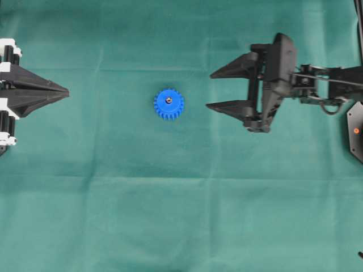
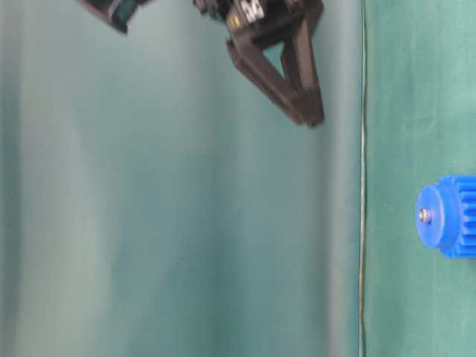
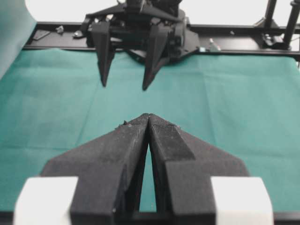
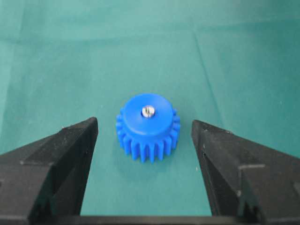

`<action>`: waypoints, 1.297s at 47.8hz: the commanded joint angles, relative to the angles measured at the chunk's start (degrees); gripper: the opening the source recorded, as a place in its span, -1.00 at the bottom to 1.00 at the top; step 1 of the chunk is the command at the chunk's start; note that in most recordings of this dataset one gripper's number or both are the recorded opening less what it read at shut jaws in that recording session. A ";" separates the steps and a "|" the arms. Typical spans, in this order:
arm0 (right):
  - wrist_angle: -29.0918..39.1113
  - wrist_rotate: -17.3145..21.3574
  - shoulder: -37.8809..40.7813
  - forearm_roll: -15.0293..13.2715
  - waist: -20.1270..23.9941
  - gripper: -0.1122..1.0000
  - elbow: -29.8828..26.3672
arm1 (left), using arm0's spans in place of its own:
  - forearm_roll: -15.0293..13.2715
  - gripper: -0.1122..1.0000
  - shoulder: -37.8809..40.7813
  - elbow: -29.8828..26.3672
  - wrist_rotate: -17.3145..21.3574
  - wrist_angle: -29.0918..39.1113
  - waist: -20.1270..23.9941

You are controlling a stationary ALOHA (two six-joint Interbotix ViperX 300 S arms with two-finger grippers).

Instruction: Insert the shaft placed at a random location into the center hole of the small gear at another random location.

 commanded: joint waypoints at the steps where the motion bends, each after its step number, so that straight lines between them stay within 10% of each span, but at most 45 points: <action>1: -0.18 0.00 -2.99 0.09 0.09 0.63 1.14 | 0.09 -0.75 0.35 -0.53 0.00 -0.70 0.18; 62: 0.09 0.00 -7.03 0.00 0.09 0.63 4.13 | 0.09 -0.75 0.26 -0.53 0.00 -0.70 0.18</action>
